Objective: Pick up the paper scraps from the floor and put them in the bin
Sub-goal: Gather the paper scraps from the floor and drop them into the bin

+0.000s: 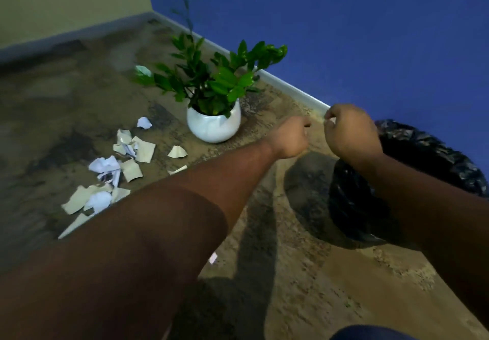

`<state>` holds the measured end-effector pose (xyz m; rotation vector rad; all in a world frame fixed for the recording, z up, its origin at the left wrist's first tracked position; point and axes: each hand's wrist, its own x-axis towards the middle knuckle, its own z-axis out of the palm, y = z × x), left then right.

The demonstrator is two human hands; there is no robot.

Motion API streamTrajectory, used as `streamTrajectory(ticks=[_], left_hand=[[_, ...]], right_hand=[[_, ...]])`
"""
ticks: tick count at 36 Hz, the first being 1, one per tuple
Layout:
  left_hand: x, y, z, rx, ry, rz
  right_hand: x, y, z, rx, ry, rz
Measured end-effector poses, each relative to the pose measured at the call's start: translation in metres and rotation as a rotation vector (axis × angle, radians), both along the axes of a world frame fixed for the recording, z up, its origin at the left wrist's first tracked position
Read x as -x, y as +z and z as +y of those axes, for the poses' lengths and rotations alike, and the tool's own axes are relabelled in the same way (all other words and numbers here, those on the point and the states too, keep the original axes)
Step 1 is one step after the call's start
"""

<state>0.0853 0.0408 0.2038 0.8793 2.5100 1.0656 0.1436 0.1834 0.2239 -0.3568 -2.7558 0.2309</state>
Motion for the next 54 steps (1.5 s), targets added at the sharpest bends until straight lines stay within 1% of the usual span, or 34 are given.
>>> streamTrajectory(ticks=[2, 6, 8, 11, 14, 19, 22, 26, 30, 33, 36, 40, 42, 46, 49, 54], left_hand=[[0.014, -0.008, -0.032, 0.043, 0.009, 0.027], [0.036, -0.027, -0.098, 0.19, 0.02, 0.077], [0.043, -0.037, -0.128, 0.264, 0.045, 0.065], [0.051, -0.054, -0.168, 0.324, 0.096, 0.038], [0.054, -0.073, -0.201, 0.373, 0.147, 0.007], [0.061, -0.104, -0.237, 0.517, 0.142, -0.033], [0.064, -0.121, -0.248, 0.573, 0.14, -0.044], [0.068, -0.146, -0.253, 0.593, 0.128, -0.026], [0.07, -0.169, -0.251, 0.626, 0.115, -0.036], [0.074, -0.181, -0.248, 0.614, 0.089, 0.005], [0.079, -0.189, -0.243, 0.614, 0.079, 0.01], [0.084, -0.198, -0.238, 0.631, 0.029, -0.026], [0.084, -0.201, -0.236, 0.659, 0.003, -0.013], [0.079, -0.207, -0.234, 0.745, -0.006, 0.057], [0.077, -0.211, -0.238, 0.742, -0.019, 0.108], [0.077, -0.212, -0.24, 0.74, -0.053, 0.268]], right_hand=[[0.018, -0.006, -0.025, -0.021, 0.068, -0.054], [0.047, -0.029, -0.076, -0.022, 0.173, -0.233], [0.057, -0.04, -0.1, 0.0, 0.218, -0.324], [0.07, -0.054, -0.134, 0.058, 0.291, -0.43], [0.079, -0.072, -0.162, 0.042, 0.344, -0.55], [0.091, -0.103, -0.194, 0.004, 0.38, -0.708], [0.091, -0.127, -0.207, -0.005, 0.369, -0.764], [0.08, -0.163, -0.215, 0.003, 0.364, -0.851], [0.072, -0.188, -0.214, 0.047, 0.29, -0.825], [0.066, -0.206, -0.22, 0.162, 0.19, -0.773], [0.059, -0.222, -0.23, 0.148, 0.172, -0.758], [0.052, -0.235, -0.244, 0.076, 0.215, -0.721], [0.051, -0.24, -0.249, 0.038, 0.242, -0.681], [0.05, -0.246, -0.252, -0.024, 0.318, -0.665], [0.047, -0.245, -0.255, -0.004, 0.404, -0.629], [0.042, -0.236, -0.265, 0.003, 0.544, -0.553]])
